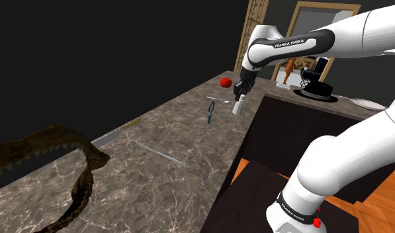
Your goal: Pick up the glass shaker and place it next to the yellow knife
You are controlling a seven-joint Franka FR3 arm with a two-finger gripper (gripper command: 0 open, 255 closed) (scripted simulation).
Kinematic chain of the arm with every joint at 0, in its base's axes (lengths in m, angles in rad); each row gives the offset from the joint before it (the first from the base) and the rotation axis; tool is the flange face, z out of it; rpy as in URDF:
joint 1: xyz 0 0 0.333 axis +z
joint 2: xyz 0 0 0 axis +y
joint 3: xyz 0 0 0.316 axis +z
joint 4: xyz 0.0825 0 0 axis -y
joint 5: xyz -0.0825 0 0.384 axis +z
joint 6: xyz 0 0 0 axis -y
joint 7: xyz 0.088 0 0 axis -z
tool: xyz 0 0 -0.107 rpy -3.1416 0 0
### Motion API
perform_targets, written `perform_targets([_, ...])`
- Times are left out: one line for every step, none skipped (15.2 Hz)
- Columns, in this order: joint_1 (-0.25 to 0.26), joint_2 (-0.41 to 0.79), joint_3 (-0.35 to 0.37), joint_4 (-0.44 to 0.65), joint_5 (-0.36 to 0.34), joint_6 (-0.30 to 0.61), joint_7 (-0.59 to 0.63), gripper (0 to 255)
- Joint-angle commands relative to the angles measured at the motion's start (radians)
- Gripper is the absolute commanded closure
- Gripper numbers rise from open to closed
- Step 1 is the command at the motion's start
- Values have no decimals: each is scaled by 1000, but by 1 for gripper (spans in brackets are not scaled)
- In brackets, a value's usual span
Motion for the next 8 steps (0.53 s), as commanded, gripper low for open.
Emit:
perform_targets([2,0,2,28,4,-28,-4,255])
perform_targets([2,-2,4,40,5,-42,-5,255])
perform_targets([3,-3,6,52,7,-55,-6,255])
perform_targets([4,-4,7,64,8,-69,-7,255])
perform_targets([4,-6,9,77,10,-83,-8,255])
perform_targets([5,-6,11,90,11,-96,-9,255])
perform_targets([6,-7,12,103,13,-109,-10,255])
perform_targets([6,-7,14,116,14,-123,-11,255])
